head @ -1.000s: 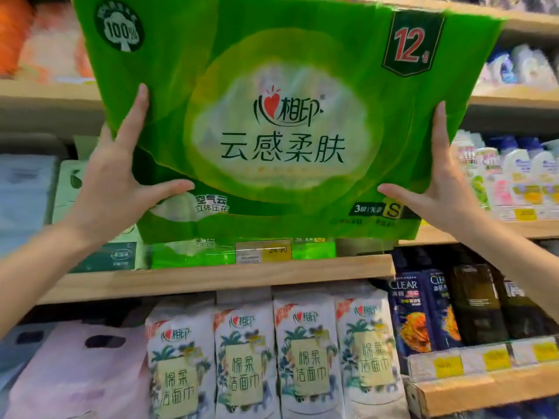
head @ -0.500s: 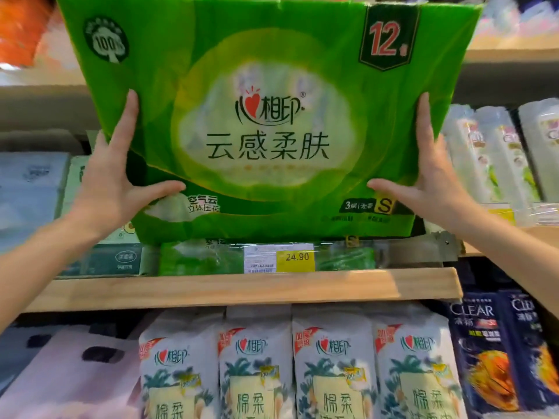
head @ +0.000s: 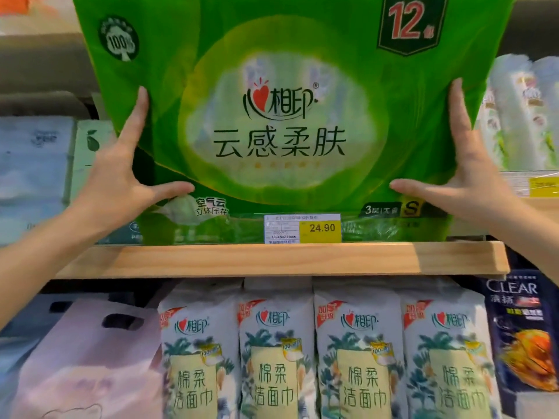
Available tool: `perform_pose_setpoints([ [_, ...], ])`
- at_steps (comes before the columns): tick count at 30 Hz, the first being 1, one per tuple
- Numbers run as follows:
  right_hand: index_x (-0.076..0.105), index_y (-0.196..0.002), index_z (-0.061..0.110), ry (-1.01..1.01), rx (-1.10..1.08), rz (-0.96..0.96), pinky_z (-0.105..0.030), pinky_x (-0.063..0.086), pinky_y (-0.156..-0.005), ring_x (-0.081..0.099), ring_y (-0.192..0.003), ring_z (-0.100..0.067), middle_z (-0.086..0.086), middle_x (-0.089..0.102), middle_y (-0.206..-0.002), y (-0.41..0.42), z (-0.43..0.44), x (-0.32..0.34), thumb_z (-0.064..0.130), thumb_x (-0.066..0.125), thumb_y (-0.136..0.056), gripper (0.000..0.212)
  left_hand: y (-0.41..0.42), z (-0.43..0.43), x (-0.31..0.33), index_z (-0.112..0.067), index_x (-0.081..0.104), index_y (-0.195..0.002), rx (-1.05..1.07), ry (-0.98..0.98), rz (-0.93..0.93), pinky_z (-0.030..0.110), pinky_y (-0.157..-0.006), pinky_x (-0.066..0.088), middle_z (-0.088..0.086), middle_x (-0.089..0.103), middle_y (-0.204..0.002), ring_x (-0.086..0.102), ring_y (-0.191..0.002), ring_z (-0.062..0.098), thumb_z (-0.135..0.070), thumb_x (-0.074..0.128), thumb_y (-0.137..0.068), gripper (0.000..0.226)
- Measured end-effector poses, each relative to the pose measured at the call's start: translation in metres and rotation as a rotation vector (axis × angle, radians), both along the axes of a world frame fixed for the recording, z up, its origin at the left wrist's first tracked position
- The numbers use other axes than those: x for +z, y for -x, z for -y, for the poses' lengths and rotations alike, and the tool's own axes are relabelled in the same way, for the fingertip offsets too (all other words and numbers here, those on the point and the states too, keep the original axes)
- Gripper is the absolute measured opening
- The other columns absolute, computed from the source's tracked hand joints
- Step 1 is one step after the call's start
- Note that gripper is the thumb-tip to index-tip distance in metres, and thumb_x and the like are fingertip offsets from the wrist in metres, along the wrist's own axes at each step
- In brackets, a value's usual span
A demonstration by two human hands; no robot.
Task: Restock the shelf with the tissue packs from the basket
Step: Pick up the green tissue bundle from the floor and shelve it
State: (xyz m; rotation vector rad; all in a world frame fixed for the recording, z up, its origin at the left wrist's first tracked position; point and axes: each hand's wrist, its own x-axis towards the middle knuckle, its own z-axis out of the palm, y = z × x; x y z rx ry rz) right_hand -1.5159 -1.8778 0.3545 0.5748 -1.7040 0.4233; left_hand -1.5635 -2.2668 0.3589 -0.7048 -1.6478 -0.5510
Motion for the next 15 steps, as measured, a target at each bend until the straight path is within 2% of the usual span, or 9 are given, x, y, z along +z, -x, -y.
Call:
perform_pose_setpoints([
  [3, -0.011, -0.144, 0.029, 0.042, 0.005, 0.012, -0.045, 0.010, -0.116, 0.006, -0.143, -0.021, 0.027, 0.000, -0.142, 0.001, 0.002, -0.001, 0.046, 0.075, -0.063, 0.119, 0.001, 0.002, 0.000, -0.060, -0.005, -0.130, -0.031, -0.003, 0.003, -0.007, -0.099, 0.009, -0.041, 0.011, -0.131, 0.009, -0.117, -0.036, -0.039, 0.074, -0.054, 0.112],
  [6, -0.010, -0.144, 0.030, 0.057, 0.020, 0.013, -0.034, 0.010, -0.113, 0.007, -0.139, -0.010, 0.033, 0.000, -0.138, 0.001, 0.003, -0.003, 0.043, 0.075, -0.064, 0.118, 0.001, 0.002, -0.003, -0.058, -0.004, -0.132, -0.046, -0.021, 0.001, -0.008, -0.097, 0.010, -0.040, 0.011, -0.131, 0.010, -0.117, -0.036, -0.038, 0.074, -0.054, 0.112],
  [7, -0.010, -0.144, 0.030, 0.061, 0.031, 0.017, -0.033, 0.011, -0.112, 0.008, -0.139, -0.009, 0.028, 0.002, -0.142, 0.001, 0.003, -0.005, 0.043, 0.075, -0.065, 0.116, 0.001, 0.002, -0.004, -0.053, -0.004, -0.135, -0.045, -0.029, 0.001, -0.007, -0.098, 0.011, -0.036, 0.011, -0.134, 0.012, -0.120, -0.031, -0.037, 0.074, -0.055, 0.113],
  [9, -0.009, -0.143, 0.037, 0.093, 0.005, 0.039, -0.037, 0.011, -0.113, 0.007, -0.141, -0.014, 0.006, 0.004, -0.154, -0.002, 0.006, -0.007, 0.050, 0.072, -0.066, 0.113, -0.001, 0.000, -0.006, -0.042, -0.002, -0.142, -0.026, -0.038, 0.017, 0.005, -0.103, 0.014, -0.027, 0.014, -0.136, 0.017, -0.124, -0.013, -0.032, 0.077, -0.059, 0.115],
  [11, -0.005, -0.143, 0.040, 0.137, -0.129, 0.024, -0.042, 0.011, -0.112, 0.003, -0.143, -0.027, -0.014, -0.001, -0.155, -0.007, 0.010, -0.007, 0.059, 0.069, -0.060, 0.113, -0.007, -0.001, -0.006, -0.038, -0.002, -0.144, 0.003, -0.037, 0.039, 0.016, -0.104, 0.015, -0.022, 0.017, -0.135, 0.018, -0.124, -0.005, -0.029, 0.079, -0.061, 0.116],
  [13, 0.000, -0.146, 0.026, 0.120, -0.361, -0.051, -0.047, 0.008, -0.115, -0.006, -0.142, -0.034, -0.021, -0.008, -0.153, -0.011, 0.016, -0.005, 0.066, 0.066, -0.058, 0.117, -0.012, -0.001, -0.006, -0.041, 0.000, -0.144, 0.033, -0.060, 0.041, 0.023, -0.107, 0.015, -0.013, 0.016, -0.146, 0.018, -0.132, 0.002, -0.037, 0.078, -0.059, 0.115],
  [15, 0.002, -0.146, 0.013, 0.064, -0.478, -0.113, -0.048, 0.003, -0.116, -0.008, -0.142, -0.036, -0.026, -0.008, -0.152, -0.015, 0.026, -0.001, 0.076, 0.053, -0.056, 0.121, -0.014, -0.001, -0.006, -0.042, 0.010, -0.144, 0.083, -0.105, -0.005, 0.034, -0.114, 0.012, 0.009, 0.005, -0.156, 0.010, -0.144, 0.021, -0.052, 0.074, -0.052, 0.113],
])
